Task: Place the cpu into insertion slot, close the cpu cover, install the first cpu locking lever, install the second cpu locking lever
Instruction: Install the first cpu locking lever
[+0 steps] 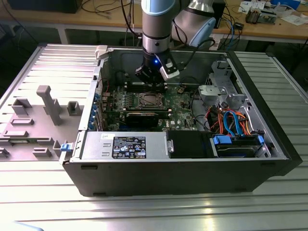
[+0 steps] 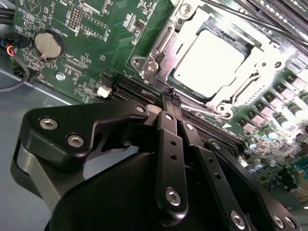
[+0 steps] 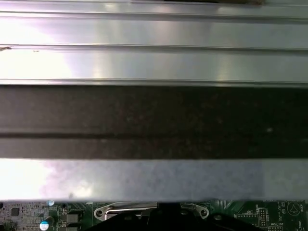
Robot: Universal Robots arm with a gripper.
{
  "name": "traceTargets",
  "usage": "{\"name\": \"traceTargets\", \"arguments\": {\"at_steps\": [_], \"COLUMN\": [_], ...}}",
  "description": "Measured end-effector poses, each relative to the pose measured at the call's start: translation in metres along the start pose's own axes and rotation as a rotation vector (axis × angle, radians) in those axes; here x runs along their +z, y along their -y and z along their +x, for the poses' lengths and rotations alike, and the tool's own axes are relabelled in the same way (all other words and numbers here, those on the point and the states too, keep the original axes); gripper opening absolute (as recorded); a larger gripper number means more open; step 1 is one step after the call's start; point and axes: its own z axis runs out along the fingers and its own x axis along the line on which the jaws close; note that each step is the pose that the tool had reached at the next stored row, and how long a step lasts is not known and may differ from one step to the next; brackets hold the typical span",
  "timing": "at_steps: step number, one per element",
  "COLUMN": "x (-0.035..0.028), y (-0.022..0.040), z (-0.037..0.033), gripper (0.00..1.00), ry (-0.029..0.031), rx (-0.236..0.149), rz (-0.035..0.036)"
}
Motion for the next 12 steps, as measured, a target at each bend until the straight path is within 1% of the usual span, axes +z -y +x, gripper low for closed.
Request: {"name": "traceTargets", "arguments": {"at_steps": [5,7,9,12], "x": [0.0027,0.0043,0.0050,0.0048], "y": [0.0002,0.0004,0.0004,0.0004], "z": [-0.0004,-0.0010,-0.0013,-0.0014], "gripper": [0.11,0.11,0.11,0.11], "ry": [-0.0002,-0.0003,-0.0005,-0.0005], "rx": [0.000,0.000,0.000,0.000], "rz": [0.0000,0.0012,0.0028,0.0032]}}
